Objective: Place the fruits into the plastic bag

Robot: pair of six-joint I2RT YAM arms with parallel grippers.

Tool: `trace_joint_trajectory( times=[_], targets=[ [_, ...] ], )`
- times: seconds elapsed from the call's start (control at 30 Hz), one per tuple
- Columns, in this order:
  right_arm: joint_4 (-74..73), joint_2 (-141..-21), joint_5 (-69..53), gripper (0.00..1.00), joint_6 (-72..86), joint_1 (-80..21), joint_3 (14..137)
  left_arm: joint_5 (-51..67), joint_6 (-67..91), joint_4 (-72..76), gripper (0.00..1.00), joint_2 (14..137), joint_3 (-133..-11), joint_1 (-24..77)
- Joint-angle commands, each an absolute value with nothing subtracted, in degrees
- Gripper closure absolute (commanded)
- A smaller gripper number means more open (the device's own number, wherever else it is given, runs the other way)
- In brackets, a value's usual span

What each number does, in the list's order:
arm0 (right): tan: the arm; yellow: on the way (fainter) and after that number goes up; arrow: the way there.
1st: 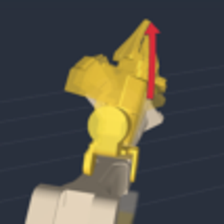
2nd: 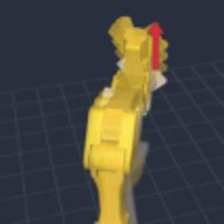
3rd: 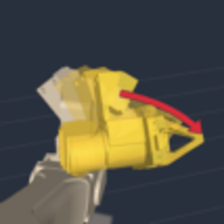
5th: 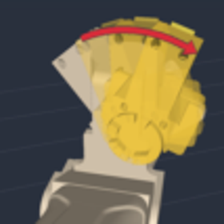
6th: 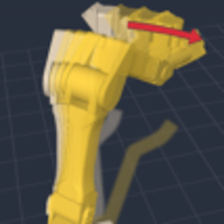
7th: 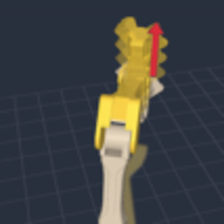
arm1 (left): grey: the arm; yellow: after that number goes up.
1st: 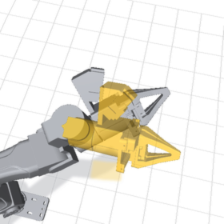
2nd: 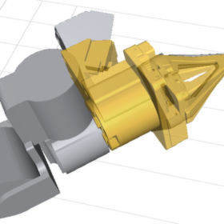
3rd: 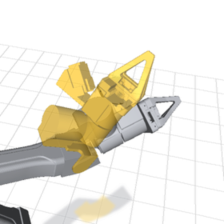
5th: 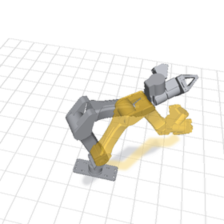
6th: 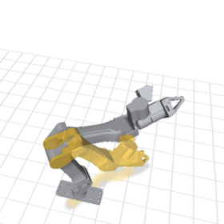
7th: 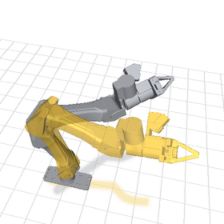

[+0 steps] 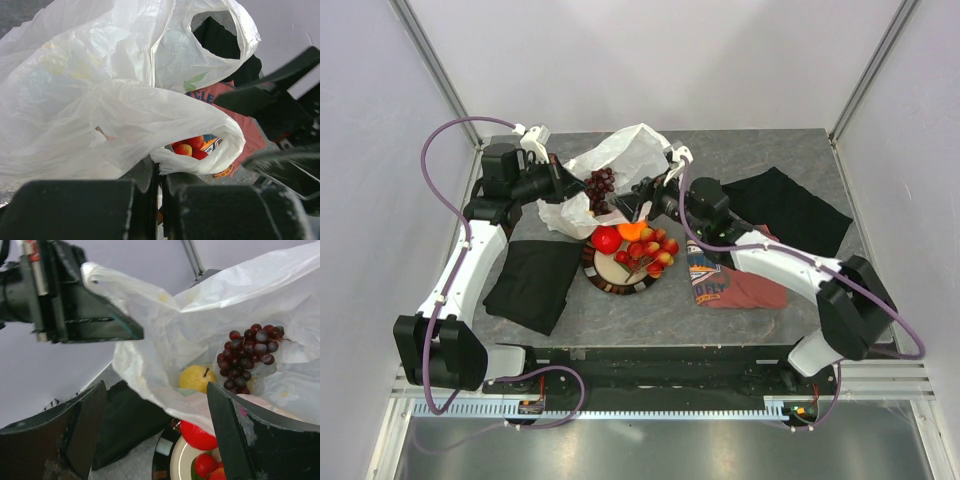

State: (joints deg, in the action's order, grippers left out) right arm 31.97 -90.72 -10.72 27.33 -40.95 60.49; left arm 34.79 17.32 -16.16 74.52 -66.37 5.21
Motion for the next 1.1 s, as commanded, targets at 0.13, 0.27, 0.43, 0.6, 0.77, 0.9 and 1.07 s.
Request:
trace_joint_trajectory(
  times=[0.13, 0.27, 0.43, 0.6, 0.77, 0.9, 1.07],
  targets=[
    [11.81, -77.88, -2.74, 0.11, 22.94, -43.15, 54.84, 36.30, 18.90, -15.21, 0.99, 74.79, -67.94, 4.92],
    [-4.09, -72.96, 9.74, 0.12, 25.48, -43.15, 54.85, 36.47, 18.90, -15.12, 0.99, 74.71, -68.03, 4.92],
    [-7.21, -71.89, 14.76, 0.12, 35.48, -43.07, 52.21, 36.47, 18.98, -15.20, 0.98, 74.62, -67.94, 4.92],
    [-7.73, -76.54, 17.22, 0.13, 42.27, -43.07, 51.68, 36.47, 18.98, -15.12, 0.98, 74.88, -67.94, 4.92],
    [-8.17, -80.68, 18.81, 0.16, 45.78, -43.07, 51.59, 36.39, 18.90, -15.20, 0.99, 74.80, -67.94, 4.83],
    [-8.09, -81.30, 18.37, 0.19, 48.24, -43.07, 50.98, 36.39, 18.90, -15.21, 0.98, 74.71, -68.03, 4.83],
    [-5.28, -82.00, 15.22, 0.20, 52.20, -43.07, 48.96, 36.65, 19.16, -15.12, 0.99, 74.53, -68.12, 4.83]
  ],
)
